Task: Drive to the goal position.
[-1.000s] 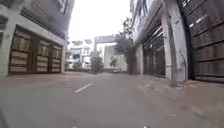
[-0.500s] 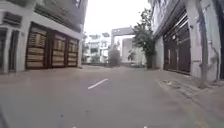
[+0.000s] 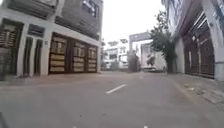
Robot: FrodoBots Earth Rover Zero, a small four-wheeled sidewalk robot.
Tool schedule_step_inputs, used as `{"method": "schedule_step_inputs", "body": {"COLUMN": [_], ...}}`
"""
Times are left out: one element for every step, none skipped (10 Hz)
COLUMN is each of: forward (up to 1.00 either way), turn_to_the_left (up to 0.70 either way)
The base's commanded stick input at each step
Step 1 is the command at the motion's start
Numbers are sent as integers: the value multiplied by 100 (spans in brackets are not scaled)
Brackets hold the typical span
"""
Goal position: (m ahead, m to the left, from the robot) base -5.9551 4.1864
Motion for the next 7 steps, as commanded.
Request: {"method": "schedule_step_inputs", "body": {"forward": [0, 0, 0, 0, 0, 0, 0], "turn_to_the_left": [85, 85, 85, 85, 85, 85, 85]}}
